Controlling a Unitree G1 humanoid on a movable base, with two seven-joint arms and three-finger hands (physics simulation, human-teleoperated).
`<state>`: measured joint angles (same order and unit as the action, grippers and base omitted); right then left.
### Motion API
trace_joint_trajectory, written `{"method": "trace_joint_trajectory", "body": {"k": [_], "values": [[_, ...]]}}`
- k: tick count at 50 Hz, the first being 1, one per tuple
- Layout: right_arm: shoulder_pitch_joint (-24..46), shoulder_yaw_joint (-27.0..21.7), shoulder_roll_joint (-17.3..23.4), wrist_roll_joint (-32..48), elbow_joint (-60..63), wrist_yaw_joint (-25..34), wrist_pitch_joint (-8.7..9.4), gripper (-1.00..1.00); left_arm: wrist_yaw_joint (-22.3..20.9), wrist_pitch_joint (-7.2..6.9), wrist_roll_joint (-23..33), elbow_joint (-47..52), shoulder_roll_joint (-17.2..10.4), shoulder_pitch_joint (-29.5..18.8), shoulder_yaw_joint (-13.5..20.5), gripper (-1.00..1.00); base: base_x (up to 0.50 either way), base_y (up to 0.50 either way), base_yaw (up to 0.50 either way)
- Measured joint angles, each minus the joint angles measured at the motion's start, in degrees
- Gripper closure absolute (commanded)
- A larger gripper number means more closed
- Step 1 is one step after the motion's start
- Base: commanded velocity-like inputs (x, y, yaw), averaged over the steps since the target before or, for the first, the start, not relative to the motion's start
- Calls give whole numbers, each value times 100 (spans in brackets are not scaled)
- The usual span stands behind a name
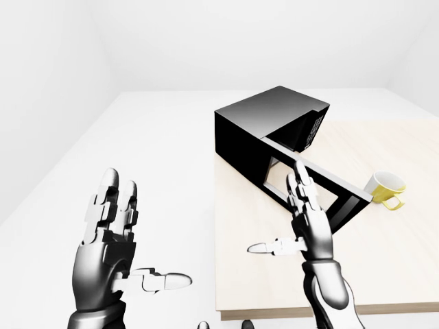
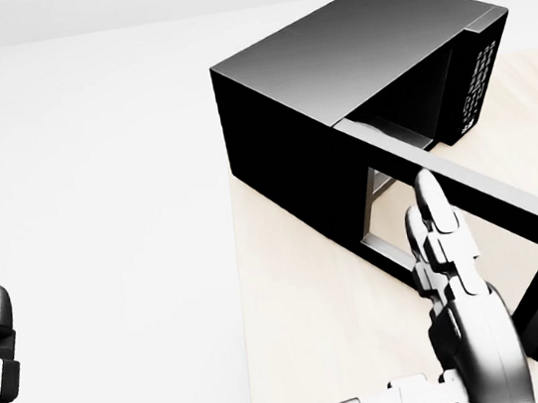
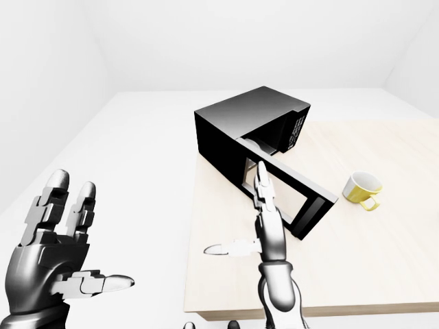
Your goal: Close the microwave.
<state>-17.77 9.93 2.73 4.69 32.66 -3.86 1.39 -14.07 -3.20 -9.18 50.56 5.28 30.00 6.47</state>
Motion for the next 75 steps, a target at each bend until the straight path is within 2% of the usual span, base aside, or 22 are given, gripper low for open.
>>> {"method": "trace_joint_trajectory", "body": {"k": [26, 39, 46, 75], "values": [[926, -477, -288, -40, -1902, 89, -399, -100, -9, 37, 10, -15, 4, 9, -3, -100, 0, 0, 0], [1152, -584, -333, -55, -2375, 101, -512, -100, 15, 42, 24, -4, -13, 17, -33, -100, 0, 0, 0], [1332, -650, -341, -25, -2730, 58, -631, -100, 19, 46, 18, 5, -18, 25, -33, -100, 0, 0, 0], [2060, -912, -323, -45, -3596, -123, -639, -100, 43, 74, 50, -4, -38, 46, -85, -100, 0, 0, 0]]}}
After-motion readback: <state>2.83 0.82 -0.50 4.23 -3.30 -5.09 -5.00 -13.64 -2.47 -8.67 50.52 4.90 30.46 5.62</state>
